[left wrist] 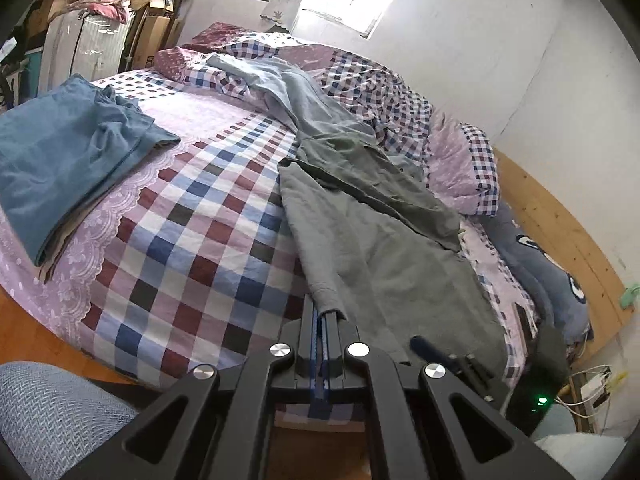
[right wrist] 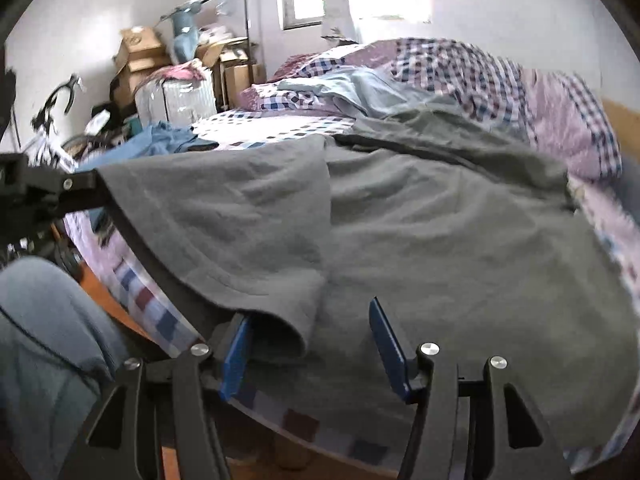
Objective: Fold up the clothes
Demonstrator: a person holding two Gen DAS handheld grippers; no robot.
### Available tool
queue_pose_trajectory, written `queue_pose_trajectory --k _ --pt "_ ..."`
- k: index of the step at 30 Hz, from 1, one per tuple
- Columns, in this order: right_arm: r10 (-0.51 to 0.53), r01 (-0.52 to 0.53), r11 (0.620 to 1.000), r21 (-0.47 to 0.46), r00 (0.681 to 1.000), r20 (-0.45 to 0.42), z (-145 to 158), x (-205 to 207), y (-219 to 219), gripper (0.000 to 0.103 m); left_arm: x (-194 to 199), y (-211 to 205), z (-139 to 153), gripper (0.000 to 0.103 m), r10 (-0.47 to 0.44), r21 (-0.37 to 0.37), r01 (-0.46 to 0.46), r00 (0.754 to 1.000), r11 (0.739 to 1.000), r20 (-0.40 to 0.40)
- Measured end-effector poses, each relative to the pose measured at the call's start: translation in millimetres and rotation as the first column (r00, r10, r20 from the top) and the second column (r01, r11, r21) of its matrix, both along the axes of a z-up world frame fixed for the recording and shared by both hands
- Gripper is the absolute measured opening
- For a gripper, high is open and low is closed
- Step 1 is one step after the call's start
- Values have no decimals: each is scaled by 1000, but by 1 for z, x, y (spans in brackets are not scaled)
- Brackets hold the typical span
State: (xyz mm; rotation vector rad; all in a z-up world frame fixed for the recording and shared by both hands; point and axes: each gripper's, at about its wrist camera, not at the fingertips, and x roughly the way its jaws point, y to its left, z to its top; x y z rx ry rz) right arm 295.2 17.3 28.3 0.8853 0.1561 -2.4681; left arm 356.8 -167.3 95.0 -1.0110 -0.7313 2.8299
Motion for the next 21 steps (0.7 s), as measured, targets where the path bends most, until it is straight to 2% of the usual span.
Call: queue_pose_trajectory --k 3,5,8,11,16,19,21 --pt "-15 15 1000 18 1000 -12 -3 1 -7 60 1 -5 -1 0 12 29 -12 1000 1000 -1" --pt "-25 28 997 69 999 -48 -6 3 -8 60 1 -10 -3 0 26 51 -26 1000 998 1" --pt "-61 88 975 206 989 -137 -10 3 1 60 1 -18 -7 0 55 88 -56 998 994 14" --pt "-105 143 961 238 981 -166 -2 0 25 60 0 -20 -11 0 69 103 -72 997 992 25" --pt "-279 310 941 138 938 -205 32 -4 80 60 -3 -22 -18 0 86 114 -92 995 989 56" --pt "-379 408 907 105 899 -219 46 -9 110 60 -5 -24 -22 0 91 125 -100 993 987 74" --pt "-432 452 888 80 882 -187 50 -13 129 60 -4 -24 -22 0 91 127 -100 993 987 74"
